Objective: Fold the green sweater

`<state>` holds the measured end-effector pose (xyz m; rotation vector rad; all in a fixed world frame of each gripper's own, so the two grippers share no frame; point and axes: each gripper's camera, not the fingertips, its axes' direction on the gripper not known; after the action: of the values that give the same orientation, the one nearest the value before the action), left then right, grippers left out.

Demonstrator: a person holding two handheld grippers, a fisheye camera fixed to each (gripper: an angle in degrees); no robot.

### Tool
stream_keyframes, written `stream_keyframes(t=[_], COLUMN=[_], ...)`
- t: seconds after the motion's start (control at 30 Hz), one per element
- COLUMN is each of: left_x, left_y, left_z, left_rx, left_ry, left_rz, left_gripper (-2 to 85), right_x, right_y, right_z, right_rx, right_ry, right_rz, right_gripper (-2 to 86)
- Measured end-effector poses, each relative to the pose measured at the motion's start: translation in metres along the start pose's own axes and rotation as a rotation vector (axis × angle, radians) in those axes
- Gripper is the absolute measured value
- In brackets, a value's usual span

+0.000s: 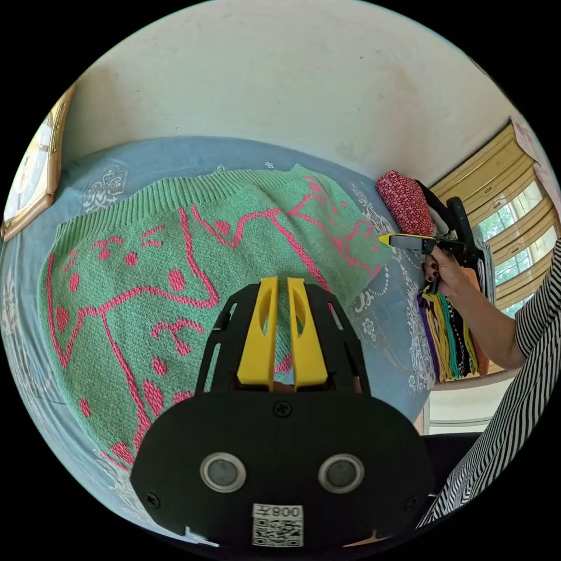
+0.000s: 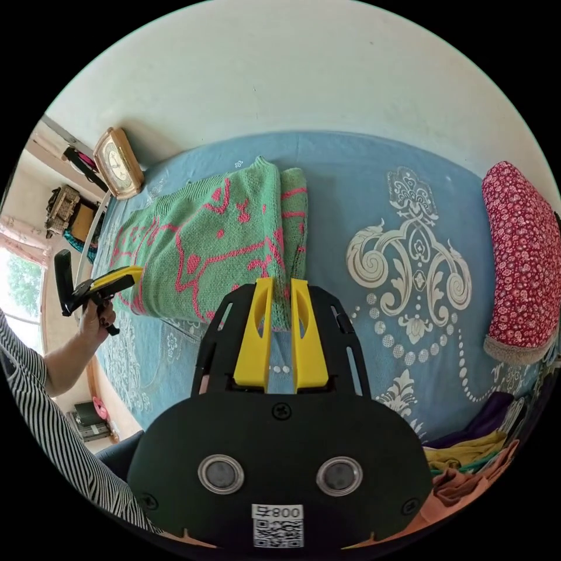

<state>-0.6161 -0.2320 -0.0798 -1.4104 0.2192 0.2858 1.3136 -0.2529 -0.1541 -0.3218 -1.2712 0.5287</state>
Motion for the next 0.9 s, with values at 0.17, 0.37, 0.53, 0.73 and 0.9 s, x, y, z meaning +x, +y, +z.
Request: stream_keyframes(t=[0.17, 0.37, 0.53, 0.73, 0.9], left_x=[-0.002, -0.008, -0.024, -0.034, -0.051], left_y=[-0.004, -0.005, 0.0, 0.007, 0.015], left_z=[0.0, 0.023, 0.018, 0.01, 0.0], left_rx=[0.015, -0.041, -0.021, -0.007, 0.018], left_ry=[-0.008, -0.033, 0.011, -0.015, 0.002], left_rz=[0.018, 0.058, 0.031, 0.051, 0.047], left_gripper=[1.2, 0.4, 0.2, 0.1, 0.2], right_x=[0.006, 0.021, 0.019, -0.023, -0.049], right_y=[-0.004, 0.006, 0.001, -0.018, -0.053], right_z=[0.015, 0.028, 0.009, -0.022, 0.007], right_rx=[-0.079, -0.127, -0.064, 0.085, 0.067], right_ry=[-0.002, 0.033, 0.017, 0.152, 0.117], right_rz=[-0.009, 0.021, 0.071, -0.012, -0.13], right_gripper=[2.1, 1.1, 0.6, 0.1, 0.0])
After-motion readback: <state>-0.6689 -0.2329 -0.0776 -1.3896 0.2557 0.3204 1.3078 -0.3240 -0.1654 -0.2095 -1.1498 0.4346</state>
